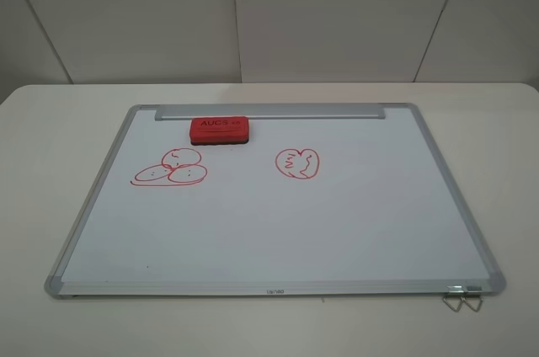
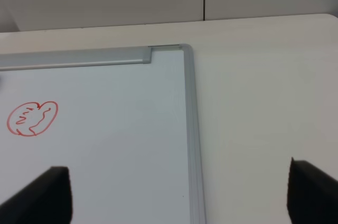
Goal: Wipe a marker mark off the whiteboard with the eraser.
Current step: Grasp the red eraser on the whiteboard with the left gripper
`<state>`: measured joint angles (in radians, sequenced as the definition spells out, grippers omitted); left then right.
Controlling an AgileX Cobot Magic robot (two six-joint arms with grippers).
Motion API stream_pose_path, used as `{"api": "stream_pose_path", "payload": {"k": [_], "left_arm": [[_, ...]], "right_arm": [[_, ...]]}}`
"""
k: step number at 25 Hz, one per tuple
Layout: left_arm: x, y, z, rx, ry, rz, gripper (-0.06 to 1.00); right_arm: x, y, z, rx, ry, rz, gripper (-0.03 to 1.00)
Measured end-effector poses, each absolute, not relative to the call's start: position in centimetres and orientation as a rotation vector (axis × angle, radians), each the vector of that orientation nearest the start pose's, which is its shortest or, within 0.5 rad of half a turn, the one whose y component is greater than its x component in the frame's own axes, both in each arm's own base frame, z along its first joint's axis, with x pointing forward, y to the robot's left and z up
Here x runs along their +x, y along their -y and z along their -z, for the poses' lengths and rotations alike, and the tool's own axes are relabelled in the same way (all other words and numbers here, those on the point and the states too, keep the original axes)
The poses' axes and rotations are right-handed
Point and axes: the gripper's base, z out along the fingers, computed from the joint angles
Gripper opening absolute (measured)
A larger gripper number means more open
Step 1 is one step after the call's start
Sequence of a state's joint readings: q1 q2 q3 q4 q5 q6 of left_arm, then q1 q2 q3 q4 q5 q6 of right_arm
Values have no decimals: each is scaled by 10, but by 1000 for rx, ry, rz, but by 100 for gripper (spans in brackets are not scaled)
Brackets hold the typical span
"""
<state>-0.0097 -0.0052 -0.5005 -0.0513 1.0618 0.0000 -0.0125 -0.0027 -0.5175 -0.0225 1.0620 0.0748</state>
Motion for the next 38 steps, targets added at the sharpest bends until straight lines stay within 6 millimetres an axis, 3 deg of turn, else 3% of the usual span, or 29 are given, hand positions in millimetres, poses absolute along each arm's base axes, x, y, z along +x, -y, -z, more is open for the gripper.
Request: {"api": "stream_pose_path", "payload": {"k": [9,14,19,27,32,38], "left_arm": [[-5,4,-279,32,-2043,75,77],[22,4,-300,58,-2077,81,77],[78,10,-308,92,-2249,93,77],[182,16,-283,153,-2628,13,77],[252,44,-267,498,-2729,-46,77],[342,90,-254,881,-2694,-77,77]], "right_arm": [[-7,2,-282,90,-2023,-13,72],[-7,2,-282,90,-2023,-13,72],[-7,2,-282,90,-2023,-13,72],[-7,2,-282,90,-2023,-13,72],[-7,2,-282,90,-2023,-13,72],[-7,2,-282,90,-2023,-13,72]]}}
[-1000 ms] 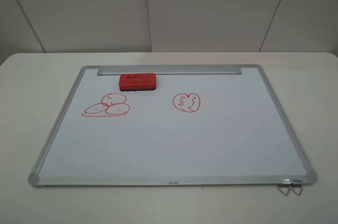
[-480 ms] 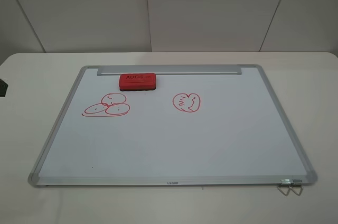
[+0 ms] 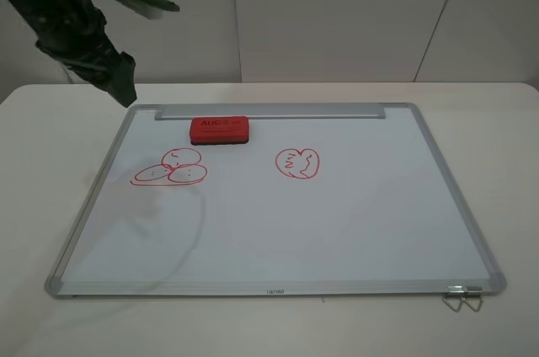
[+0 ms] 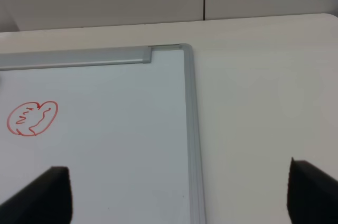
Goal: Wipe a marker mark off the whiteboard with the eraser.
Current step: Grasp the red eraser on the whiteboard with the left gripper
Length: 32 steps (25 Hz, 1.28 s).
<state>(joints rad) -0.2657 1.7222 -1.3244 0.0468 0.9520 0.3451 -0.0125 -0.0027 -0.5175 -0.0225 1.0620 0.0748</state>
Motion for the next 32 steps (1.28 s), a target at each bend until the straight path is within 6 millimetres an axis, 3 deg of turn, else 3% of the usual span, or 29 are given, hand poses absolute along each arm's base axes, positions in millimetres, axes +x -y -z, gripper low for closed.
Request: {"api": "stream_pose_path", "payload": {"k": [5,9,15,19,26,32], "left_arm": [[399,128,-231,1117,-2619,-93,77],[423,156,-212,1291,-2541,-105,77],[423,183,-179,1672,-2421,-90,77],[421,189,-170,1865,-2297,-62,77],[429,195,-155,2024,-2162,-28,77],[438,200,-146,2047,-2135,-26,77]], "right_arm": [[-7,2,-282,90,-2023,-13,72],[-7,2,-282,90,-2023,-13,72],[-7,2,-282,90,-2023,-13,72],[-7,2,-282,90,-2023,-13,72],[-7,2,-282,90,-2023,-13,72],[-7,2,-282,90,-2023,-13,72]]}}
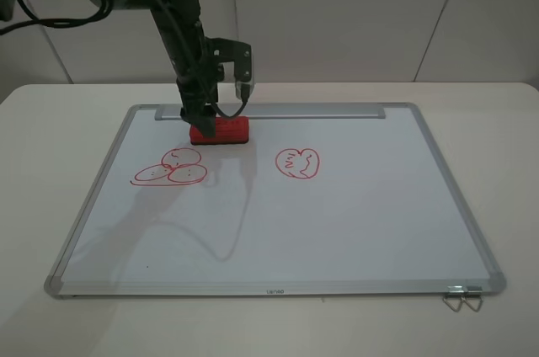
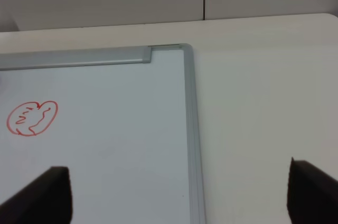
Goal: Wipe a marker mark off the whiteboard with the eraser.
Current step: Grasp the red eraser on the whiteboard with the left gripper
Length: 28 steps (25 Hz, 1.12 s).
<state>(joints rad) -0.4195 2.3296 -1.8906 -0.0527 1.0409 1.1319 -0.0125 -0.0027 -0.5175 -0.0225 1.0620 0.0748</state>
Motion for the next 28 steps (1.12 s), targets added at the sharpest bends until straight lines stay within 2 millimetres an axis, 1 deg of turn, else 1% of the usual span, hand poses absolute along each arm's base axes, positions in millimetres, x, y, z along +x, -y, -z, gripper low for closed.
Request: {"api": "stream_pose_path", "payload": {"k": [3,6,13,20,28], "left_arm": [[439,201,-134,2060,-2152,-7,77],[439,201,-129,2067,-2162,1,77],[441,202,-125,2056,-2154,-3,77],[443,203,-113,2056,-2157,-3,77],[444,203,-111,2051,-2151,-7,77]], "right_arm": [[-7,2,-282,90,-2023,-13,72],[-7,2,-282,90,-2023,-13,72],[-7,2,-282,90,-2023,-13,72],[-7,2,-282,90,-2023,-13,72],[-7,2,-282,90,-2023,-13,72]]}}
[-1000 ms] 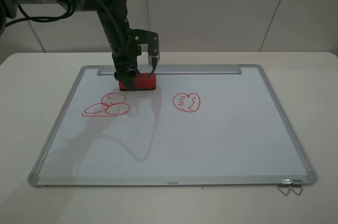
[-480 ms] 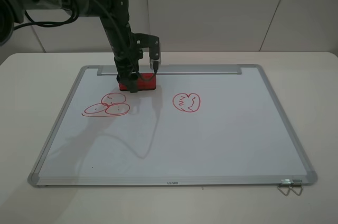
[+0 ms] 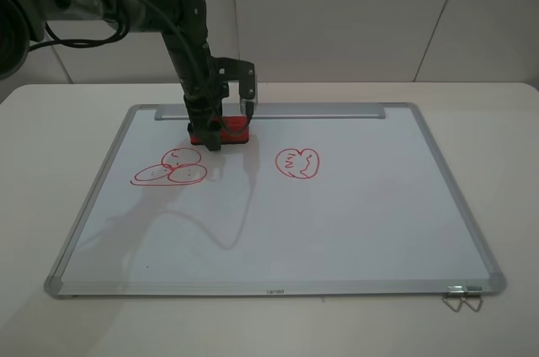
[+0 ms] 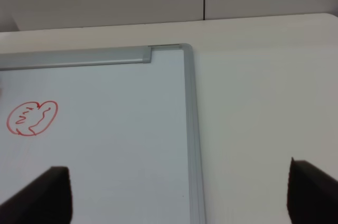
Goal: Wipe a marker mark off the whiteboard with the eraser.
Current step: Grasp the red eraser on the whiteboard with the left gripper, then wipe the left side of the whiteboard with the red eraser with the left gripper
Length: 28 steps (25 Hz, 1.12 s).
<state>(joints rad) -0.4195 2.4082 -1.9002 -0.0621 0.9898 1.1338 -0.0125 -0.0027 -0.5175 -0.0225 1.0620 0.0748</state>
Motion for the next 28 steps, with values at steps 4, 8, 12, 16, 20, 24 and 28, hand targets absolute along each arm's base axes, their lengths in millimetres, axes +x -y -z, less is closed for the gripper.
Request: {"api": "stream_pose_path", "payload": {"k": [4,8,12,16,20,24,28], "left_arm": [[444,203,-111,2050,-2150,-7,75],[445,204,-112,2044,-2144,-12,56],[445,203,-112,2046,-2144,-12,56],[444,203,-112,2047,-2145,-9,56],[444,204,-113,2029,-2153,-2,56],[444,204,-131,1936,-2195,7,56],[444,198,-169,1633,-2342,21,56]], "right_arm": [[-7,2,-282,90,-2023,-13,72],[-7,2,-282,90,-2023,-13,72],[-7,2,-282,90,-2023,-13,72],[-7,2,-282,90,-2023,-13,72],[-7,2,-282,90,-2023,-13,72],[-7,2,-282,90,-2023,-13,72],[-7,2,-282,90,-2023,-13,72]]}}
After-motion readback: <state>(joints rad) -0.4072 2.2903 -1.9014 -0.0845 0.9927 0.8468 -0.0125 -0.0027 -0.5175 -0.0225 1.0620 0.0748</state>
